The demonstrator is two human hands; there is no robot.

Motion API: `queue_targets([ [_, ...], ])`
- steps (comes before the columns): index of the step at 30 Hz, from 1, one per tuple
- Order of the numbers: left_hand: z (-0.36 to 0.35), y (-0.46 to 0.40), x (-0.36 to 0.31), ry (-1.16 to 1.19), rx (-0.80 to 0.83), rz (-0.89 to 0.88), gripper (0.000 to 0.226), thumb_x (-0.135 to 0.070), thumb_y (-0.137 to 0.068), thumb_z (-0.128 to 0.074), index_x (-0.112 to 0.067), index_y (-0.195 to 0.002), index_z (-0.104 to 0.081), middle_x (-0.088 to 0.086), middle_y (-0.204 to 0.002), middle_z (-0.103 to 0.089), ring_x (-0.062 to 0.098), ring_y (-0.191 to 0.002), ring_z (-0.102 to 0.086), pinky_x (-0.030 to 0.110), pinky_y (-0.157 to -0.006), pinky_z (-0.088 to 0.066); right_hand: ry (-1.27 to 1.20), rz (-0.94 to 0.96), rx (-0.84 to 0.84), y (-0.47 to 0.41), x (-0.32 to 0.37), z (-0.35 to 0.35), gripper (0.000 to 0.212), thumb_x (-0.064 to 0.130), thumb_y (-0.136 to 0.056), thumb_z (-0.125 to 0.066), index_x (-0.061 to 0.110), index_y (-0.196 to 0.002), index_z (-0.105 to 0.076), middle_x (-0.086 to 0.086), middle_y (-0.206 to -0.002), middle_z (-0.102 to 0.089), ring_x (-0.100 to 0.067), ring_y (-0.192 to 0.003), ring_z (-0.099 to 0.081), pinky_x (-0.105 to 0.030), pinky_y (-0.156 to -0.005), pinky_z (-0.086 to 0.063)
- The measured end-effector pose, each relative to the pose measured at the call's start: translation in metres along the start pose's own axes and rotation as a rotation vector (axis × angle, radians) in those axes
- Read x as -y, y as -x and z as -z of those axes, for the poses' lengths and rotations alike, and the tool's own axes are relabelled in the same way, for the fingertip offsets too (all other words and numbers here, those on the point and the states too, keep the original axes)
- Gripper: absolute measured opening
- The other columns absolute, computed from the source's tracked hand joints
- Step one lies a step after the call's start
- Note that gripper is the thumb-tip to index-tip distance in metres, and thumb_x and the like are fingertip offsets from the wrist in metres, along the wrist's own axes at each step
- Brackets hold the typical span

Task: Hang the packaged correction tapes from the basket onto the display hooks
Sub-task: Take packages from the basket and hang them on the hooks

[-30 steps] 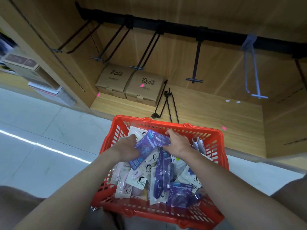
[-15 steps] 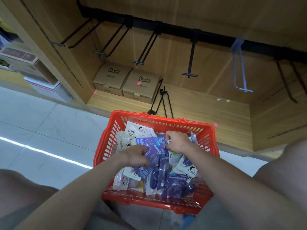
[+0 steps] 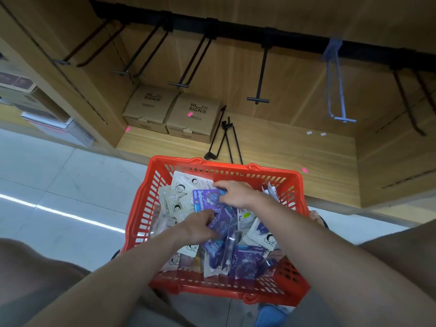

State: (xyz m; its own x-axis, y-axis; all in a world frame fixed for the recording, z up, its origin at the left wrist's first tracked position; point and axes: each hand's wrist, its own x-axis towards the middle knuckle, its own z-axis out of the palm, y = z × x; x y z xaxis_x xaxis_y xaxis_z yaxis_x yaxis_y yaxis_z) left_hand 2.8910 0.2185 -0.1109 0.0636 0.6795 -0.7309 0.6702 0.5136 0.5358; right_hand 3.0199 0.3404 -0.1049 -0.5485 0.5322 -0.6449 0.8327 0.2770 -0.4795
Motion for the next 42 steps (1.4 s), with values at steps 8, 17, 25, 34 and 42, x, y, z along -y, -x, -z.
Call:
queue_targets([
  [8, -0.004, 0.001, 0.009, -0.032, -0.099, 0.003, 0.023, -0.022, -0.085, -0.078, -0.02, -0.097, -0.058, 0.005, -0.097, -0.064, 0.021, -0.083, -0.059, 0.029, -0.067, -0.045, -0.089, -0.059, -0.136, -0.009, -0.009, 0.002, 0.057, 0.019, -0.085, -0.081, 0.02, -0.139, -0.061, -0.002, -0.142, -0.048, -0.024, -0.122, -0.053, -0.034, -0.097, -0.05],
  [17, -0.002, -0.002, -0.007, -0.102, -0.076, -0.042, 0.046, -0.028, -0.089, -0.078, -0.014, -0.129, -0.06, 0.006, -0.117, -0.063, 0.025, -0.104, -0.062, 0.032, -0.083, -0.05, -0.715, -0.102, -0.52, 0.033, -0.043, 0.018, 0.021, 0.001, -0.092, -0.069, 0.008, -0.111, -0.067, -0.008, -0.105, -0.075, -0.03, -0.097, -0.072, -0.045, -0.086, -0.057],
  [25, -0.003, -0.014, -0.019, 0.03, -0.123, 0.024, 0.016, -0.026, -0.088, -0.077, -0.025, -0.101, -0.067, -0.007, -0.091, -0.066, 0.006, -0.075, -0.059, 0.018, -0.065, -0.045, -0.913, -0.075, -0.475, 0.047, -0.037, 0.013, 0.021, 0.004, -0.092, -0.072, 0.022, -0.1, -0.068, 0.001, -0.098, -0.077, -0.021, -0.092, -0.076, -0.04, -0.085, -0.059],
  [34, 0.082, 0.056, -0.017, 0.145, -0.273, 0.033, 0.017, -0.03, -0.093, -0.07, -0.02, -0.082, -0.061, -0.002, -0.076, -0.063, 0.011, -0.066, -0.059, 0.023, -0.059, -0.042, -1.076, -0.026, -0.463, 0.046, -0.016, 0.031, 0.015, 0.005, -0.093, -0.069, 0.016, -0.103, -0.071, 0.005, -0.087, -0.079, -0.009, -0.079, -0.075, -0.019, -0.063, -0.054],
  [42, 0.181, 0.126, 0.009, 0.489, -0.644, 0.018, 0.025, -0.024, -0.091, -0.073, -0.003, -0.095, -0.06, 0.01, -0.084, -0.066, 0.012, -0.059, -0.063, 0.02, -0.047, -0.045, -1.038, 0.213, -0.334, 0.037, 0.055, 0.039, 0.031, -0.001, -0.092, -0.07, 0.024, -0.11, -0.068, 0.002, -0.1, -0.081, -0.019, -0.091, -0.078, -0.038, -0.079, -0.06],
])
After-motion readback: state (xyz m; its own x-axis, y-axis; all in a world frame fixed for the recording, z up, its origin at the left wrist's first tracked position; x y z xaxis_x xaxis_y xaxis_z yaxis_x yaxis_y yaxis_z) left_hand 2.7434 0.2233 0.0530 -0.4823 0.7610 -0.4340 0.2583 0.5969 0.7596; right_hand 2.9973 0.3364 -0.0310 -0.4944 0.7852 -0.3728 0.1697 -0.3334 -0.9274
